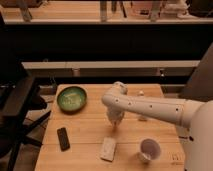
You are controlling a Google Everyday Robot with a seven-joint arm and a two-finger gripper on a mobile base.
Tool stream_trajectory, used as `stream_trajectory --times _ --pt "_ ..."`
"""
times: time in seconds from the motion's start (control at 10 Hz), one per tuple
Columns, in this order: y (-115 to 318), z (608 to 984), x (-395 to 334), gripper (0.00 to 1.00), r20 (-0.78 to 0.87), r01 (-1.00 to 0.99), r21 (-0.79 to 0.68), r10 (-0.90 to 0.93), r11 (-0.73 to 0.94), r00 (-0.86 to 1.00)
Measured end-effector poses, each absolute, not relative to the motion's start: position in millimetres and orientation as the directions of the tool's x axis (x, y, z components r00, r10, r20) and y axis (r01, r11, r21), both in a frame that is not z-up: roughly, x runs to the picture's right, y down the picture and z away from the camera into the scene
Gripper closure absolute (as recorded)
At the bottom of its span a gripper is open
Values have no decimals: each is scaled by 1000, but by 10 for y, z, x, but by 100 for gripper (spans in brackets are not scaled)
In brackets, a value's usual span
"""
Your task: Place the pepper on the white sponge
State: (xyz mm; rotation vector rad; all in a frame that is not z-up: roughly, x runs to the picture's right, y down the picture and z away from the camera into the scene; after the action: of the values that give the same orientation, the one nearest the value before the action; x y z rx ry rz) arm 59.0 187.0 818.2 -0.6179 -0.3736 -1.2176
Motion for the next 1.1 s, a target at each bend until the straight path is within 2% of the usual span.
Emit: stream_trajectory --times 1.1 --pt "2157 7928 410 100 625 978 -165 -754 129 204"
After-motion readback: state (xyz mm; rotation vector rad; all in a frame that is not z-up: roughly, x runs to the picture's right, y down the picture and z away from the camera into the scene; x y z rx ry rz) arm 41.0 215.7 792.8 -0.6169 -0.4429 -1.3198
